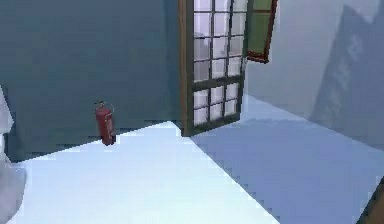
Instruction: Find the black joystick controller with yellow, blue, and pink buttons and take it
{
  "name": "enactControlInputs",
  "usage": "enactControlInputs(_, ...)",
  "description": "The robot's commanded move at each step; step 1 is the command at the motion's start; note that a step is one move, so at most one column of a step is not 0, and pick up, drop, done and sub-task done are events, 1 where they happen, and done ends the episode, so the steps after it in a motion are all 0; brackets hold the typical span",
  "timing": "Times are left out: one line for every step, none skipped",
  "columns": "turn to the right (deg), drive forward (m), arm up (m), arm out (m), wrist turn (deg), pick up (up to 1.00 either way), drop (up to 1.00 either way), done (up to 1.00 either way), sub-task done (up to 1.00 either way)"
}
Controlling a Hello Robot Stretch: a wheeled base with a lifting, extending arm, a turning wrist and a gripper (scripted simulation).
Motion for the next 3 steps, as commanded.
enactControlInputs(15.0, 0.0, 0.0, 0.0, 0.0, 0.0, 0.0, 0.0, 0.0)
enactControlInputs(0.0, 1.0, 0.0, 0.0, 0.0, 0.0, 0.0, 0.0, 0.0)
enactControlInputs(9.0, 0.0, 0.0, 0.0, 0.0, 0.0, 0.0, 0.0, 0.0)
